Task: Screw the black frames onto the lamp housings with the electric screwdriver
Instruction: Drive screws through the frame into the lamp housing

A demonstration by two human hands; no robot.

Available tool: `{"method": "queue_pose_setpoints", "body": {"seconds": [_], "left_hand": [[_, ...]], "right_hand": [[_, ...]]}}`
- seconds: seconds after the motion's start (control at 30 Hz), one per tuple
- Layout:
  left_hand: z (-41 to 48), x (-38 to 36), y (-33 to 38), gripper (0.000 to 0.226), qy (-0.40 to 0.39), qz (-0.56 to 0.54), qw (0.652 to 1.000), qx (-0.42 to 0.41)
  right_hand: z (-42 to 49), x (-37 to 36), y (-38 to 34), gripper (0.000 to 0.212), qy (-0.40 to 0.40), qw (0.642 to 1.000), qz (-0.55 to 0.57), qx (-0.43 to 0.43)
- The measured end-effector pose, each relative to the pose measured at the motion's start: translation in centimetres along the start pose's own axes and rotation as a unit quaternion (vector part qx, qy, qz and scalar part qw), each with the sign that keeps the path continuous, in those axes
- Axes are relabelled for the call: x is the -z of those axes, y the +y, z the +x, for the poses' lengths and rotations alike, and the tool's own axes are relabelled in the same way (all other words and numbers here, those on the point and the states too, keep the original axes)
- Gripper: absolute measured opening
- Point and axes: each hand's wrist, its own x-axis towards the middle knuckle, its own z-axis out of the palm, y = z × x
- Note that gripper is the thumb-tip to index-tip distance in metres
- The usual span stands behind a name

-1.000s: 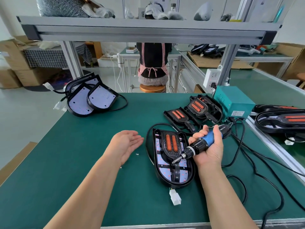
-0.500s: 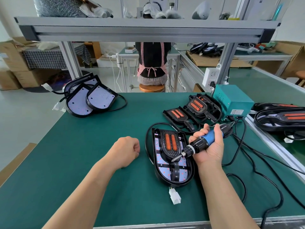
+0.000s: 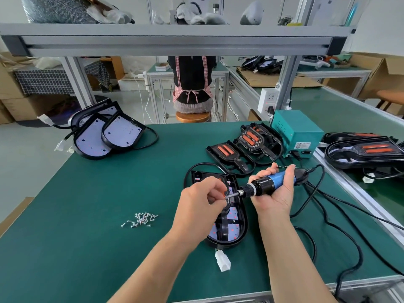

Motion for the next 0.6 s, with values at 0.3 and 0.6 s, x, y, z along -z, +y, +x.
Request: {"method": "queue_pose_setpoints", "body": {"seconds": [0.3,0.6], "left_hand": [[-0.01,0.05,-0.04,0.028,0.02,-0.026,0.999,0.02],[-0.14,-0.3,-0.25,0.03,0.033,-0.014,0.999,0.015]], "right_hand": [[0.15,0.07,0.16,0.035,0.002,1.0,-0.009,0.0],[-0.09,0.03,0.22,0.035,0.002,1.0,-0.024,0.0]]}}
